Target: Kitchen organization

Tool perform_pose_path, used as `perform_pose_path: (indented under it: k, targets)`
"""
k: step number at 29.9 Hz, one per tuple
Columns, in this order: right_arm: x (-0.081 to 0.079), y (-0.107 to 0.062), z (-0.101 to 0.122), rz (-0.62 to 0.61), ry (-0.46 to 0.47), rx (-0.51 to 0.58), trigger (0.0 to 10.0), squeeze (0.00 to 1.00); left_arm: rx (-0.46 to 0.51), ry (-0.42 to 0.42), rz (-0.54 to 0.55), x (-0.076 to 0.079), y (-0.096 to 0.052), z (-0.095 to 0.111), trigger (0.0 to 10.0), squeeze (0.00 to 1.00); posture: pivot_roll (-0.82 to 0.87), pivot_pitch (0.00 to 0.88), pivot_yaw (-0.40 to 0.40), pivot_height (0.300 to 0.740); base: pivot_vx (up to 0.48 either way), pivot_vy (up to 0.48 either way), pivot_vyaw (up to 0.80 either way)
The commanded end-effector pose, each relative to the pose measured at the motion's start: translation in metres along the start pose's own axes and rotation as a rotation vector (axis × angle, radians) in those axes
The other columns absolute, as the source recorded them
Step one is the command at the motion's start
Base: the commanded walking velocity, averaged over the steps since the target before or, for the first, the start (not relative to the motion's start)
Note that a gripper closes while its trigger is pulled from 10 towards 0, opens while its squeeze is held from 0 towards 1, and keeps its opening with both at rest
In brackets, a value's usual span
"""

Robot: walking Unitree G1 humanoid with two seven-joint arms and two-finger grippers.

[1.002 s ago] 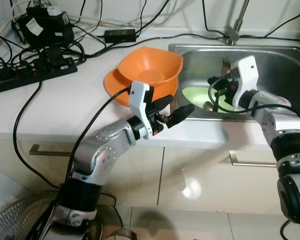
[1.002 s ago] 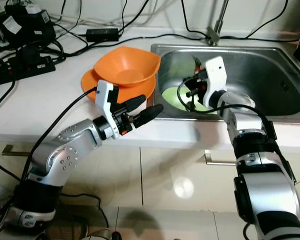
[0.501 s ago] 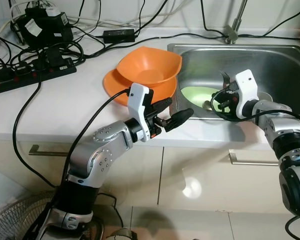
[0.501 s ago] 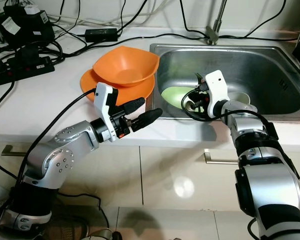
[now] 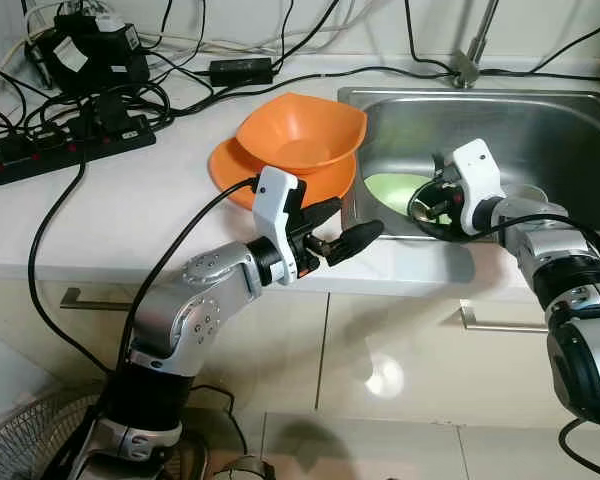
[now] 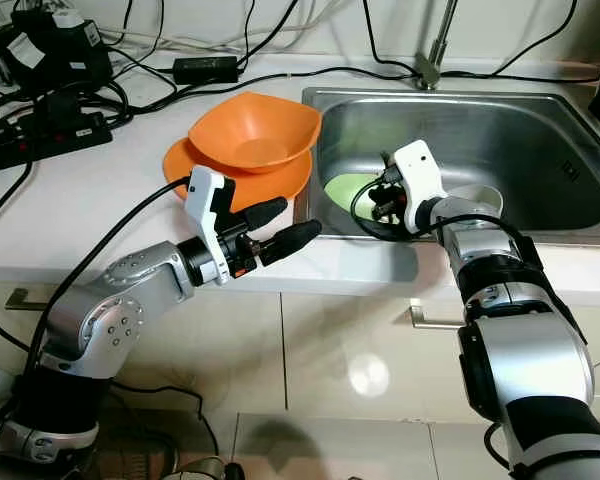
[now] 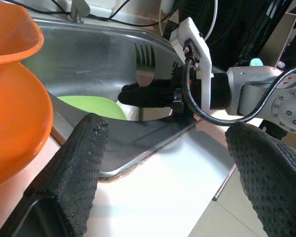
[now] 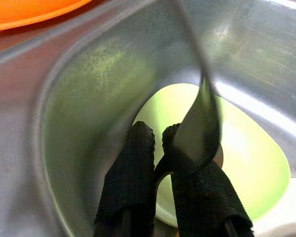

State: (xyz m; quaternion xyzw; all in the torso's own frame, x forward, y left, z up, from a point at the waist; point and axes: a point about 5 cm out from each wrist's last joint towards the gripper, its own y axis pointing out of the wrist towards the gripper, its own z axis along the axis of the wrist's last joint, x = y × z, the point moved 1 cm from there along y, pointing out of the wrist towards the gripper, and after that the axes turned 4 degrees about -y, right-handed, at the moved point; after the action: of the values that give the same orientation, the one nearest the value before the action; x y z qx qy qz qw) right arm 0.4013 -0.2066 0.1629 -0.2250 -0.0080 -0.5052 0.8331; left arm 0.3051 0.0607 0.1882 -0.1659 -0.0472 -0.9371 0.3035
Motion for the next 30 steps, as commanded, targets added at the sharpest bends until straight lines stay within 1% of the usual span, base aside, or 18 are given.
perform_pose_path:
  k: [1,7,12,14,15,17,21,23,24,27,30]
  targets:
    - [0.0,0.002,0.008,0.008,-0.011,0.007,10.0,1.0,-0.005,0.008,0.002,0.0,-0.002,0.0,10.0,0.0,0.13,0.07,0.019,0.74,0.0,0.0,0.0]
    - [0.0,0.002,0.008,0.011,-0.008,0.01,10.0,1.0,-0.002,0.004,0.008,0.0,-0.003,-0.001,10.0,0.0,0.13,0.072,0.015,0.74,0.0,0.0,0.0]
    - [0.001,0.001,0.01,0.012,0.018,0.025,10.0,1.0,0.004,-0.005,0.003,0.001,-0.002,0.0,10.0,0.0,0.12,0.073,0.016,0.74,0.0,0.0,0.0]
    - [0.002,0.001,0.011,0.009,0.036,0.033,10.0,1.0,0.005,-0.006,0.002,0.001,-0.002,0.0,10.0,0.0,0.12,0.073,0.016,0.74,0.0,0.0,0.0]
    - [0.002,0.0,0.013,0.01,0.065,0.049,10.0,1.0,0.012,-0.003,0.01,0.0,-0.002,0.001,10.0,0.0,0.12,0.073,0.016,0.74,0.0,0.0,0.0]
    - [0.003,0.0,0.016,0.009,0.092,0.072,10.0,1.0,0.025,-0.006,0.019,0.0,-0.001,0.002,10.0,0.0,0.11,0.075,0.016,0.74,0.0,0.0,0.0]
    - [0.002,0.002,0.03,0.002,0.187,0.171,10.0,1.0,0.071,0.016,0.054,-0.003,0.001,0.01,10.0,0.0,0.1,0.076,0.016,0.74,0.0,0.0,0.0]
    - [0.002,0.002,0.03,0.002,0.187,0.171,10.0,1.0,0.071,0.016,0.054,-0.003,0.001,0.01,10.0,0.0,0.1,0.076,0.016,0.74,0.0,0.0,0.0]
    - [0.001,0.003,0.035,0.009,0.214,0.207,10.0,1.0,0.088,0.015,0.062,-0.005,0.001,0.013,10.0,0.0,0.1,0.075,0.017,0.74,0.0,0.0,0.0]
    - [-0.007,0.004,0.049,0.048,0.301,0.336,10.0,1.0,0.136,0.027,0.091,-0.008,0.004,0.025,10.0,0.0,0.09,0.075,0.026,0.74,0.0,0.0,0.0]
    - [-0.016,0.005,0.055,0.071,0.341,0.399,10.0,1.0,0.157,0.043,0.119,-0.011,0.005,0.031,10.0,0.0,0.08,0.073,0.029,0.74,0.0,0.0,0.0]
